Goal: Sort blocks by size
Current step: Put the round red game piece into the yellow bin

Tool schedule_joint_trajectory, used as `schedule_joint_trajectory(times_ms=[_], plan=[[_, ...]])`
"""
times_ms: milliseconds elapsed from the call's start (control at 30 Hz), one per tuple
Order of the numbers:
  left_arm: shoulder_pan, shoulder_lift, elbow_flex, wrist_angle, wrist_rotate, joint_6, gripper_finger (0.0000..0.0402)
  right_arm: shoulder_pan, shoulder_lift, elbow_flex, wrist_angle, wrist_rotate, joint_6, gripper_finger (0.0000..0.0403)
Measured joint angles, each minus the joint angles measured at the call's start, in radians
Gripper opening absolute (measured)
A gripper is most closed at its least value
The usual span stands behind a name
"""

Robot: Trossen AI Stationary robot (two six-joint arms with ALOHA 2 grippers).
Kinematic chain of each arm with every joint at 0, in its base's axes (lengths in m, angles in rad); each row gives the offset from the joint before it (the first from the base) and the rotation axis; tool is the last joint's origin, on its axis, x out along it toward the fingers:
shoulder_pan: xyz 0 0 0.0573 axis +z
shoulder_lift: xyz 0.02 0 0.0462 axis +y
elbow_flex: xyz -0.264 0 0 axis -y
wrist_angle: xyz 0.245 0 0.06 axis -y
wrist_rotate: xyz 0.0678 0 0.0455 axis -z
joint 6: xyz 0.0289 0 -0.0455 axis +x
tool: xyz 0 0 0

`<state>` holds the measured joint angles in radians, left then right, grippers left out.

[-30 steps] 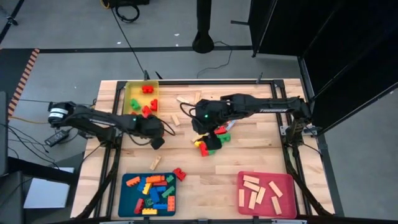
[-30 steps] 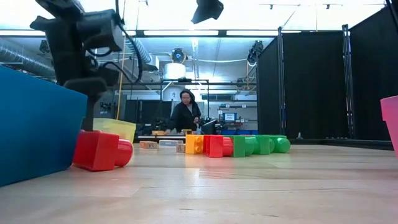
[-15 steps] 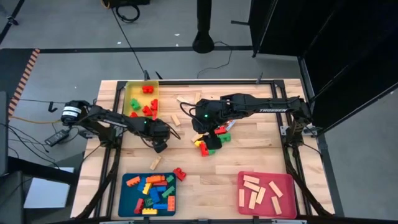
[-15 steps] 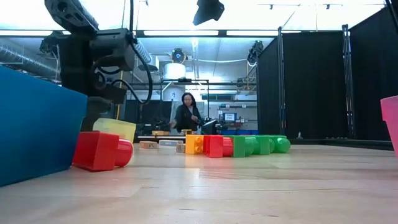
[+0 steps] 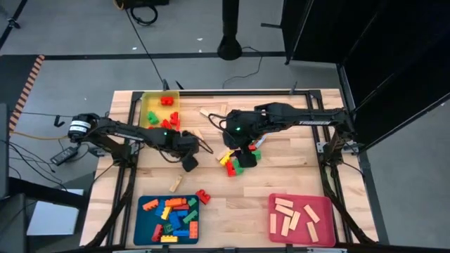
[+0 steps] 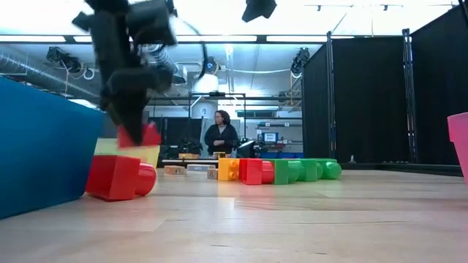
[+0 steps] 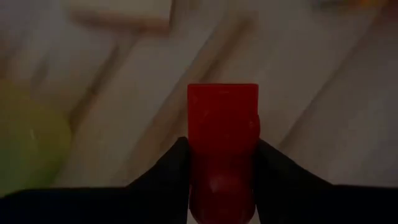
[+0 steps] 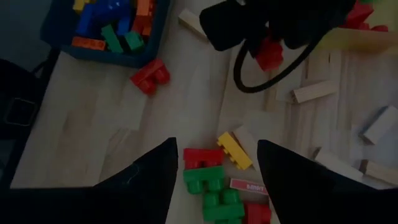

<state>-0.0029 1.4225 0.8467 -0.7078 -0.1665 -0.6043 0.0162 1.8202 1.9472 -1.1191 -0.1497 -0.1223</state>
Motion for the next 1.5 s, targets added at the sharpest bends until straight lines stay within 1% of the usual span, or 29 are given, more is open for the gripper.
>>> schedule_joint_trajectory(times_ms=[100, 233, 300, 367, 533, 667, 767, 833, 967, 1000, 1033, 1167, 1233, 1267, 1367, 1500], plan=[[0.008, -0.014, 0.086, -0.086, -0.082, 0.027, 0.0117, -0.001, -0.038, 0.000, -0.009, 0.001, 0.000, 0.0229], [0.054, -0.018, 0.213, -0.221, -0.269, 0.086, 0.0117, -0.006, -0.101, 0.000, -0.032, 0.030, 0.029, 0.0226], [0.102, -0.026, 0.250, -0.238, -0.315, 0.136, 0.0117, -0.009, -0.133, 0.001, -0.053, 0.058, 0.056, 0.0224], [0.167, -0.041, 0.257, -0.240, -0.327, 0.177, 0.0117, -0.010, -0.158, 0.001, -0.074, 0.087, 0.087, 0.0224], [0.371, -0.119, 0.228, -0.239, -0.323, 0.263, 0.0117, -0.010, -0.216, 0.001, -0.130, 0.129, 0.172, 0.0224], [0.550, -0.204, 0.160, -0.198, -0.250, 0.303, 0.0117, 0.001, -0.246, 0.001, -0.162, 0.132, 0.217, 0.0219], [0.674, -0.251, 0.081, -0.178, -0.198, 0.311, 0.0117, 0.011, -0.258, 0.001, -0.169, 0.132, 0.236, 0.0216], [0.736, -0.271, 0.043, -0.155, -0.156, 0.326, 0.0117, 0.022, -0.262, 0.001, -0.173, 0.133, 0.237, 0.0215], [0.795, -0.279, 0.011, -0.180, -0.153, 0.358, 0.0120, 0.044, -0.263, 0.001, -0.177, 0.133, 0.230, 0.0216], [0.798, -0.279, 0.011, -0.180, -0.153, 0.366, 0.0135, 0.048, -0.263, 0.001, -0.182, 0.133, 0.227, 0.0216], [0.801, -0.281, 0.011, -0.178, -0.153, 0.367, 0.0161, 0.051, -0.263, 0.001, -0.187, 0.132, 0.227, 0.0216], [0.801, -0.280, 0.012, -0.175, -0.153, 0.366, 0.0283, 0.054, -0.263, 0.001, -0.201, 0.134, 0.226, 0.0215], [0.800, -0.281, 0.012, -0.175, -0.137, 0.368, 0.0330, 0.054, -0.263, 0.001, -0.205, 0.134, 0.225, 0.0216], [0.800, -0.280, 0.012, -0.175, -0.124, 0.368, 0.0347, 0.053, -0.263, 0.001, -0.205, 0.134, 0.225, 0.0216], [0.800, -0.281, 0.012, -0.176, -0.090, 0.374, 0.0373, 0.052, -0.263, 0.001, -0.209, 0.158, 0.224, 0.0216], [0.800, -0.281, 0.012, -0.176, -0.017, 0.394, 0.0374, 0.052, -0.262, 0.001, -0.249, 0.192, 0.216, 0.0215]])
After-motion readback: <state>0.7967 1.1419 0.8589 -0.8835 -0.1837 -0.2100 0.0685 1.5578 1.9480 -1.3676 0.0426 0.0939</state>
